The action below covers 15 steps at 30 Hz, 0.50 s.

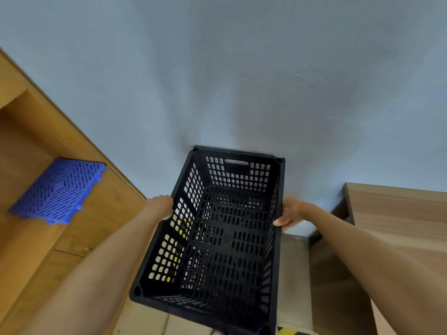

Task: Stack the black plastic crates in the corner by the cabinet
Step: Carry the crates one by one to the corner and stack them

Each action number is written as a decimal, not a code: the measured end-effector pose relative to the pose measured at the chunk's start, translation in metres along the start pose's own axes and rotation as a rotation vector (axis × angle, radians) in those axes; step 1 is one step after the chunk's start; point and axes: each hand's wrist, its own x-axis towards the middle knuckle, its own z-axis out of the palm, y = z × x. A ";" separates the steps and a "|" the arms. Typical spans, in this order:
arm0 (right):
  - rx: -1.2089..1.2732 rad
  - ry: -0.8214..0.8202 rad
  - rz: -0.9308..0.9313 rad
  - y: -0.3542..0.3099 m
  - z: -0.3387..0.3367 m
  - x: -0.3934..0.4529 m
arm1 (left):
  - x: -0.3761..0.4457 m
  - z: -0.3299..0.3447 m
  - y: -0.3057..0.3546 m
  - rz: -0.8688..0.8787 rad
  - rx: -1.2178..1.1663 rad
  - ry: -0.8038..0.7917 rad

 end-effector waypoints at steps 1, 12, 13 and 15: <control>0.000 -0.010 -0.004 0.000 -0.001 0.000 | -0.001 0.005 -0.001 -0.014 -0.039 0.005; -0.077 0.047 -0.008 0.005 0.002 0.002 | -0.017 0.035 -0.003 -0.004 -0.120 0.047; -0.090 0.064 -0.006 0.006 0.004 0.000 | -0.018 0.036 -0.004 0.001 -0.123 0.047; -0.093 0.096 0.000 0.007 0.011 -0.002 | -0.018 0.037 -0.007 0.011 -0.145 0.043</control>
